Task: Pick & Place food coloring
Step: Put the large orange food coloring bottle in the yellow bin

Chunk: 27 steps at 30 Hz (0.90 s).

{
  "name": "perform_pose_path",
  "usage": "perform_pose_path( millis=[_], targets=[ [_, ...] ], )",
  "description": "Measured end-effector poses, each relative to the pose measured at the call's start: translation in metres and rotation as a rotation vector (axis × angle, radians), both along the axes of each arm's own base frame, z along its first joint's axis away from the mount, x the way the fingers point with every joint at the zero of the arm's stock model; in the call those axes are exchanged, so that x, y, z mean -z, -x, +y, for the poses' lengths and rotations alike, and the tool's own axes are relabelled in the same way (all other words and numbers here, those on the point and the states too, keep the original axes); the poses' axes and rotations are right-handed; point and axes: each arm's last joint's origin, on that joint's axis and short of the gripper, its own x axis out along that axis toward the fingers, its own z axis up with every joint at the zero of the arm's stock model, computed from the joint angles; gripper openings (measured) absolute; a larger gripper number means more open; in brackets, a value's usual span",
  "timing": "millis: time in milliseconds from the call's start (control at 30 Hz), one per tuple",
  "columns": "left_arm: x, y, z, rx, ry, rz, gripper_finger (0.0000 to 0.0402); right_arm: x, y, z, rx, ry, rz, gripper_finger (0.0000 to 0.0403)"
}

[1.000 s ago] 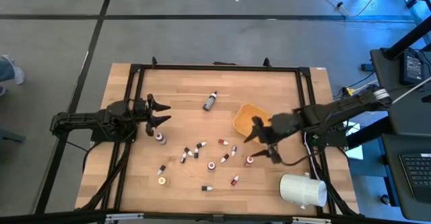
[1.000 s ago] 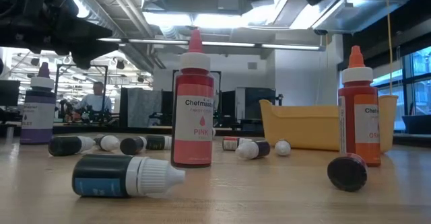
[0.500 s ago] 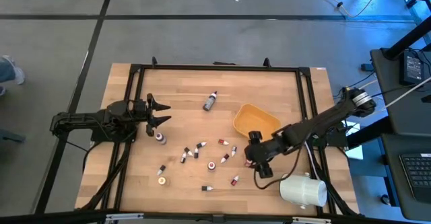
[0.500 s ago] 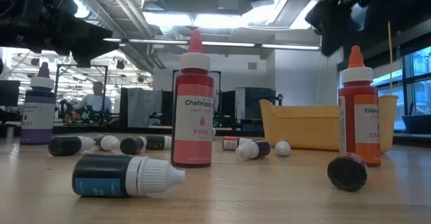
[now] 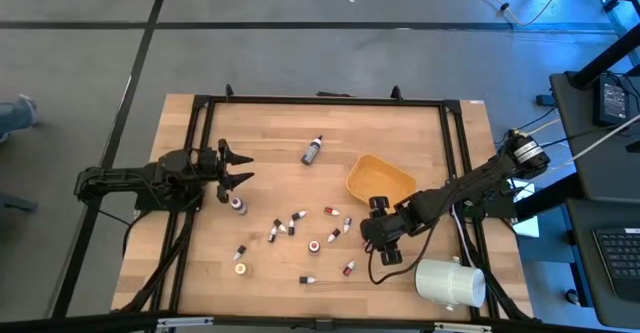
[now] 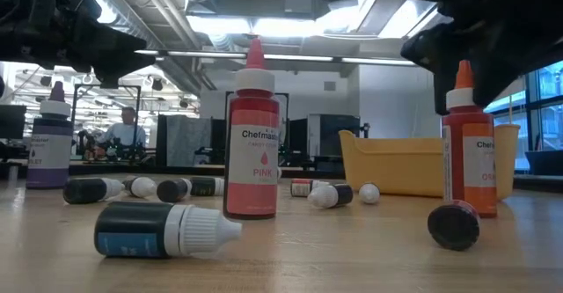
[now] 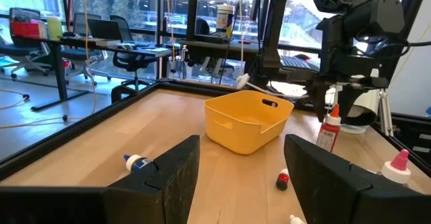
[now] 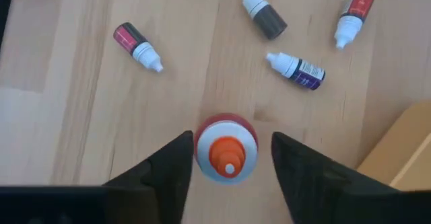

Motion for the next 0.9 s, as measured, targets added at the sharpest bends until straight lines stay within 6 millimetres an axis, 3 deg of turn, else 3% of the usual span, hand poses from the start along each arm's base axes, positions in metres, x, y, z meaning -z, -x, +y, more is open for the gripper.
perform_pose_path(
  millis=[167,333,467,700,900],
  targets=[
    [0.0,0.0,0.0,0.0,0.0,0.0,0.0212,0.0,0.001,0.0,0.002,0.005,0.007,0.0122],
    [0.0,0.0,0.0,0.0,-0.001,0.0,0.0212,-0.004,0.003,-0.002,0.007,0.0,0.001,0.0119],
    [0.0,0.0,0.0,0.0,-0.001,0.001,0.0212,-0.032,0.012,-0.006,0.012,-0.025,-0.063,0.0119],
    [0.0,0.0,0.0,0.0,-0.001,0.0,0.0212,-0.076,0.062,-0.039,0.285,0.105,-0.109,0.0119],
    [0.0,0.0,0.0,-0.003,-0.001,0.0,0.0212,-0.072,0.099,-0.067,0.494,0.093,-0.109,0.0119]
  ],
)
